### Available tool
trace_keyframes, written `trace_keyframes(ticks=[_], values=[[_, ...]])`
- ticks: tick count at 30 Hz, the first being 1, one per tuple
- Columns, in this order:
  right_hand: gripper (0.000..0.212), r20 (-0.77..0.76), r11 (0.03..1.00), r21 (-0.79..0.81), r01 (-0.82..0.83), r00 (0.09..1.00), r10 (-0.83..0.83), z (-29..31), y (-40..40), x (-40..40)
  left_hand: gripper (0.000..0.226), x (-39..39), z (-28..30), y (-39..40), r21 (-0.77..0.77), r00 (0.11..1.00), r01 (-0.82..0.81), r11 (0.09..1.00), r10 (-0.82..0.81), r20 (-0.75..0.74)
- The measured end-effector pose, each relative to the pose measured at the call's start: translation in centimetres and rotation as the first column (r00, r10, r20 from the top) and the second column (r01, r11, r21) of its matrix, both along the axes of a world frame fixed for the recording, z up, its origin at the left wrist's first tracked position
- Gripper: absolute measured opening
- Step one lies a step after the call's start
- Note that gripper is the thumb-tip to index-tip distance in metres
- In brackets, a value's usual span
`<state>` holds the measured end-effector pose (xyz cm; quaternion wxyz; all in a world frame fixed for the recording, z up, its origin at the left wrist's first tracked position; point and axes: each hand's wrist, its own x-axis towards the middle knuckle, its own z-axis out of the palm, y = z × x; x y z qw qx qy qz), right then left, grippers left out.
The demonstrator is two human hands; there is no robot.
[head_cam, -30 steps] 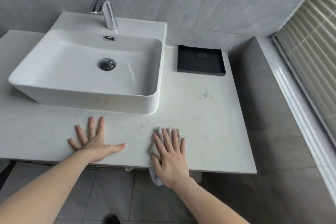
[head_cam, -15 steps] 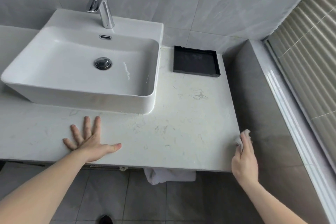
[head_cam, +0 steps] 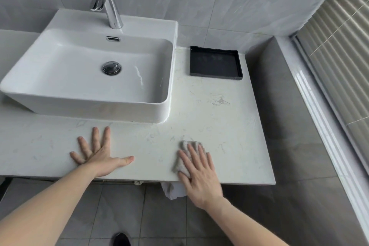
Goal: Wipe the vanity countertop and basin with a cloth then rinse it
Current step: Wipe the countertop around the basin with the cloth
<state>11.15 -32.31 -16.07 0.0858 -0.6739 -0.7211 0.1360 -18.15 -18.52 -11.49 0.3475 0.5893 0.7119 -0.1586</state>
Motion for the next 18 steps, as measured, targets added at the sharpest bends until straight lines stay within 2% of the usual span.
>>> trace_keyframes(ticks=[2,5,8,10,12,15,16,18], values=[[0.063,0.005,0.991,0.001,0.136,0.991,-0.136,-0.4,-1.5,4.3,0.138,0.0,0.1,0.1,-0.002,1.0,-0.003,1.0,0.003,0.005],[0.063,-0.012,0.927,-0.027,0.373,0.928,-0.374,-0.9,-3.7,11.9,0.137,0.0,0.3,-0.1,0.0,1.0,0.001,1.0,-0.001,0.011],[0.052,-0.127,0.815,-0.014,0.579,0.807,-0.576,0.7,-4.3,16.3,0.137,-0.1,0.4,0.0,0.001,1.0,0.002,1.0,-0.002,0.008],[0.052,-0.229,0.748,0.021,0.663,0.732,-0.642,1.7,-3.4,15.3,0.138,-0.1,0.3,0.0,-0.003,1.0,0.0,1.0,0.0,0.01],[0.058,-0.313,0.784,0.046,0.619,0.755,-0.577,1.8,-1.7,12.0,0.138,-0.2,0.2,0.1,-0.004,1.0,0.0,1.0,0.0,0.007],[0.083,-0.265,0.926,-0.041,0.375,0.89,-0.372,0.4,0.7,3.7,0.138,-0.3,0.2,0.1,-0.003,1.0,0.003,1.0,-0.003,0.0],[0.082,-0.22,0.956,-0.075,0.284,0.93,-0.294,0.2,1.3,0.4,0.138,-0.3,0.1,0.1,-0.003,1.0,0.004,1.0,-0.004,-0.002],[0.066,-0.102,0.989,-0.06,0.132,0.985,-0.137,-0.1,2.0,-5.2,0.138,-0.2,0.0,0.1,-0.005,1.0,0.007,1.0,-0.007,-0.003]])
